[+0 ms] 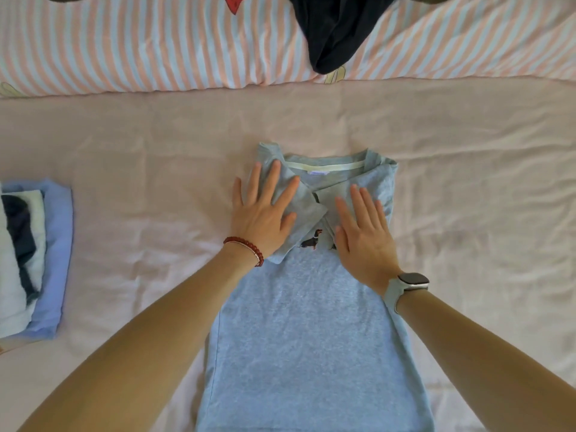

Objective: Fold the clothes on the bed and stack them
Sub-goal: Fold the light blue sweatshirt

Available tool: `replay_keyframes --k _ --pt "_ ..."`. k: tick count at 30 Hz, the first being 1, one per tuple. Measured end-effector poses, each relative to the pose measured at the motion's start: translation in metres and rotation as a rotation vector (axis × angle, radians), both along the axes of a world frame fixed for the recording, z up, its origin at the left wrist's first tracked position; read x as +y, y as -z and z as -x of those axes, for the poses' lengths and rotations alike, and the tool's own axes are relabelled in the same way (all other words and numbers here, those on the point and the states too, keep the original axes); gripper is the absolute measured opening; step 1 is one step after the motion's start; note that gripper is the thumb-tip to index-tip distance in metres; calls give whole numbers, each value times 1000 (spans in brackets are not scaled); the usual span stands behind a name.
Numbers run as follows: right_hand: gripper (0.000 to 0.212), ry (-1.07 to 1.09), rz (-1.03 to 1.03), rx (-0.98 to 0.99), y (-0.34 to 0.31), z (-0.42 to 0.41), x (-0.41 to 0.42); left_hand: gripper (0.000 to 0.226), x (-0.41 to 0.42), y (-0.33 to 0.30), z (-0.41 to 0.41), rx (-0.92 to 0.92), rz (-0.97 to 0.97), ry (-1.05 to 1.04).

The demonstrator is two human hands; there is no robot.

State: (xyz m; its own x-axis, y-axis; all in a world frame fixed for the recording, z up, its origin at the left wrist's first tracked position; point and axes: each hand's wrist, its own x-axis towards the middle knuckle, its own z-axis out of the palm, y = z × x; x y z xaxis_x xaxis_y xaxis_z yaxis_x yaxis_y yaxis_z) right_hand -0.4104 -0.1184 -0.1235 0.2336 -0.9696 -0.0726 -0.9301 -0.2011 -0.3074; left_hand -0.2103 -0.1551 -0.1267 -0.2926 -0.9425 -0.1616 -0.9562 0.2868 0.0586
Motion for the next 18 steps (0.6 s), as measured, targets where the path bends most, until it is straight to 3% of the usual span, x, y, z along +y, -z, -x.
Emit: replay_keyframes --k 4,6,9,11,12,15,16,18 --pt "61 -137 -176 180 18 -10 2 64 -13 13 5 -91 -259 -59" --pt "67 -135 -286 122 13 -10 -6 65 -19 17 6 -109 -362 -59" --pt "49 -46 -140 -105 -12 3 -26 57 -27 5 2 197 -208 -91" --pt "38 41 62 -75 -25 20 -49 47 -39 -5 -5 425 -8 -234" --pt "42 87 45 -16 -31 28 -62 52 -49 -8 -8 488 6 -345" --pt "70 143 -305 66 -32 49 -96 82 -81 -9 -18 547 -275 -646" --pt "70 132 -383 85 -30 51 -102 81 -89 -9 -19 572 -381 -690" --pt "54 114 -402 106 -29 49 -107 52 -95 -14 -19 694 -483 -696"
